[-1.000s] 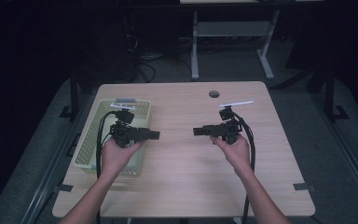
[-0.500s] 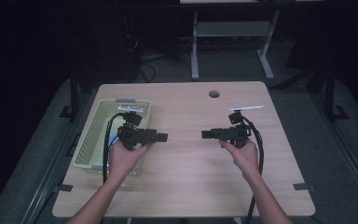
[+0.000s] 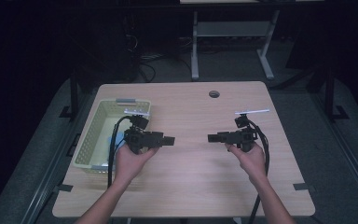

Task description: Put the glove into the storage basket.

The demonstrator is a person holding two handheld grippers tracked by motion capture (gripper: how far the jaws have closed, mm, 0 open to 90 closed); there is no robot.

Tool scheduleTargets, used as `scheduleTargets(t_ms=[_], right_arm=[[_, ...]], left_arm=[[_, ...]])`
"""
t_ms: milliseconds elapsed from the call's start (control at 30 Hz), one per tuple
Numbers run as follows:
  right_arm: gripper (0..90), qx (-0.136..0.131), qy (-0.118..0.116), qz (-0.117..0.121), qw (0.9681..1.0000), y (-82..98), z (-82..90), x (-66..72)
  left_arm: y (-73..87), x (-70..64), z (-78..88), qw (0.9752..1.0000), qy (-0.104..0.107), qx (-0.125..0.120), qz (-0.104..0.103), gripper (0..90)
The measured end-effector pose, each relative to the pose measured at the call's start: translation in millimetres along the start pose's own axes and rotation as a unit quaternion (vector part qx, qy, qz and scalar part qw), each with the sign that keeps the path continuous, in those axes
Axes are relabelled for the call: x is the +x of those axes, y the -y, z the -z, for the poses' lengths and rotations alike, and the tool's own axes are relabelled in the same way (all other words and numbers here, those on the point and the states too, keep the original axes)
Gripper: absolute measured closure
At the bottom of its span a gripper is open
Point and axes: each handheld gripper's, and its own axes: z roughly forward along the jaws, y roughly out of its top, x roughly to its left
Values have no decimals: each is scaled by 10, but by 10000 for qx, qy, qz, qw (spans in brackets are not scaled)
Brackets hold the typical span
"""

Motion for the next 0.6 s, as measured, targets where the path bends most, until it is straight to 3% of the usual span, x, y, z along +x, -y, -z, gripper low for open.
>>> scheduleTargets(t_ms=[333,600], right_arm=[[333,-79,150,-101,9998,152,174,-90],[333,-138,173,-185,9996,324,256,-175]], left_arm=[[66,-158,-63,9999,66,-46,-139,311],[217,-231,-188,9997,162,-118,-159,297]])
